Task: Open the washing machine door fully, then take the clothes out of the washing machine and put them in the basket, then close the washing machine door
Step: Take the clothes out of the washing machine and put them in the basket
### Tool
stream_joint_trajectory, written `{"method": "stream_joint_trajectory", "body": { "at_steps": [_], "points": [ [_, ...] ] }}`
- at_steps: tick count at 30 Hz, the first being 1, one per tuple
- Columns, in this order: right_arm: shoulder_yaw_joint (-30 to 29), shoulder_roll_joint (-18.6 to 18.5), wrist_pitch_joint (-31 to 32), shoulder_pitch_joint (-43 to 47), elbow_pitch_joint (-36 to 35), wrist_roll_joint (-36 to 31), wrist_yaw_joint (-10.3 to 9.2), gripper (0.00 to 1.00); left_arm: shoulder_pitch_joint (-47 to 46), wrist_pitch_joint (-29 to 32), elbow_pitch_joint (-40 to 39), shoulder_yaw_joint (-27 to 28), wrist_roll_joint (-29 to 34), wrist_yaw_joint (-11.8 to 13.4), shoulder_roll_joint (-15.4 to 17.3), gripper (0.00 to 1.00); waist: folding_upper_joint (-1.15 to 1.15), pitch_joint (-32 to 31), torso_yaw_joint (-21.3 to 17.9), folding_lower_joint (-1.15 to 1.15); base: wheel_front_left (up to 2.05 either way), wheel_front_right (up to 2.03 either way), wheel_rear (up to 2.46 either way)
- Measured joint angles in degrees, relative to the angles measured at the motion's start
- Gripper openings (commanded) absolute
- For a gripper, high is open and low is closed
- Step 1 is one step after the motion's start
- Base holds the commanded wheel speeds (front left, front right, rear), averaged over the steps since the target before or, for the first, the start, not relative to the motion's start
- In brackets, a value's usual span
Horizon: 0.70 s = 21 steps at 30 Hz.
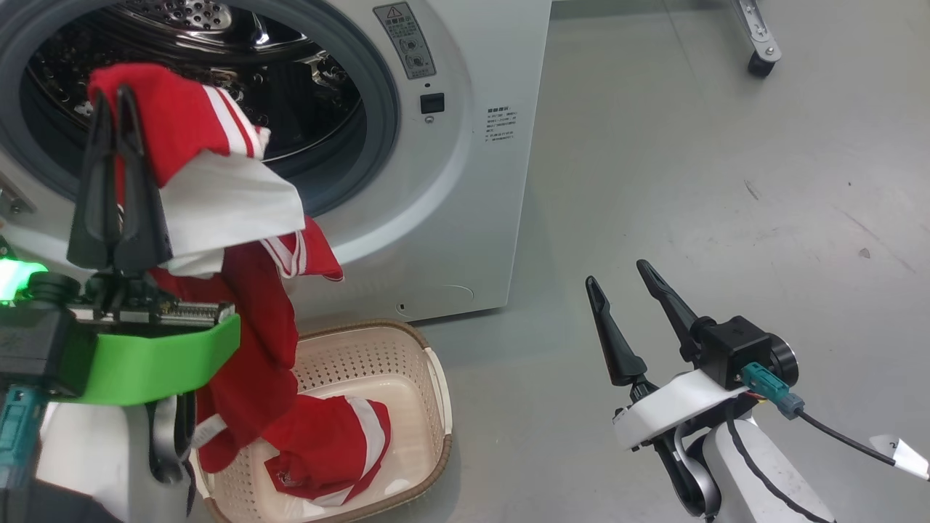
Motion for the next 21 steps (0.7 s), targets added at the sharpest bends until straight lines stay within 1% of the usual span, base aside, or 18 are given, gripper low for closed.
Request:
{"method": "stream_joint_trajectory", "body": {
  "at_steps": [4,11,17,21],
  "points": [
    [0.1,0.0,0.0,0.0,0.0,-0.1,0.04,1.0,4.4,1.6,1.6,-0.4,-0.2,0.5,-0.4,0.0,0.0,-0.1,0.0,0.0,0.0,0.0,0.0],
    [0.0,0.0,0.0,0.2,-0.6,-0.6,0.05,1.0,11.6,4.5,7.8,-2.8,-2.4,1.0,-1.4,0.0,0.0,0.7,0.1,0.0,0.0,0.0,0.0],
    [0.5,0.0,0.0,0.1,-1.5,-0.8,0.08,1.0,14.1,5.4,13.7,-4.2,-3.7,1.0,-1.5,0.0,0.0,2.6,-0.1,0.0,0.0,0.0,0.0],
    [0.6,0.0,0.0,-0.3,-2.5,-0.8,0.14,1.0,14.2,5.5,17.1,-4.2,-4.5,1.1,-1.5,0.0,0.0,4.6,-0.4,0.0,0.0,0.0,0.0]
  ]
}}
